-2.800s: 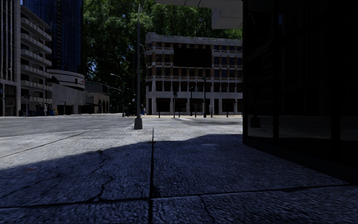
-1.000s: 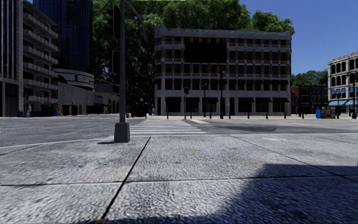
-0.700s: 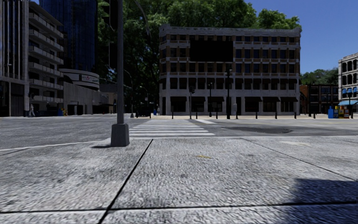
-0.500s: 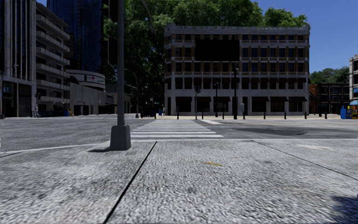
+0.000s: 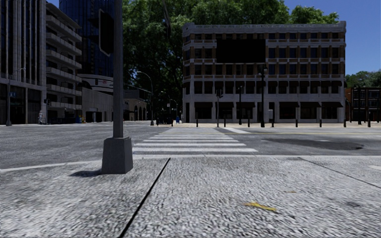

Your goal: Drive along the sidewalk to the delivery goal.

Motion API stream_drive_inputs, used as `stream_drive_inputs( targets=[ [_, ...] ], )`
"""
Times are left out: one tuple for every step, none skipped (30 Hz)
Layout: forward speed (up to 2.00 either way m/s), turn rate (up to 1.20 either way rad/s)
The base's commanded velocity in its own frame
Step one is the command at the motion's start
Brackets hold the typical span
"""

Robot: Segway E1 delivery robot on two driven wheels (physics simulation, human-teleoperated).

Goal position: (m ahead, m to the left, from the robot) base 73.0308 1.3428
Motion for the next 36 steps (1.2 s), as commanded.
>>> stream_drive_inputs(
  targets=[
    [2.00, 0.00],
    [2.00, 0.00],
    [2.00, 0.00],
    [2.00, 0.00],
    [2.00, 0.00],
    [2.00, 0.00],
    [2.00, 0.00],
    [2.00, 0.00],
    [2.00, 0.00],
    [2.00, 0.00],
    [2.00, 0.00],
    [2.00, 0.00],
    [2.00, 0.00],
    [2.00, 0.00],
    [2.00, 0.00],
    [2.00, 0.00],
    [2.00, 0.00],
    [2.00, 0.00],
    [2.00, 0.00],
    [2.00, 0.00],
    [2.00, 0.00],
    [2.00, 0.00],
    [2.00, 0.00],
    [2.00, 0.00],
    [2.00, 0.00],
    [2.00, 0.00],
    [2.00, 0.00],
    [2.00, 0.00],
    [2.00, 0.00],
    [2.00, 0.00],
    [2.00, 0.00],
    [2.00, 0.00],
    [2.00, 0.00],
    [2.00, 0.00],
    [2.00, 0.00],
    [2.00, 0.00]
  ],
)
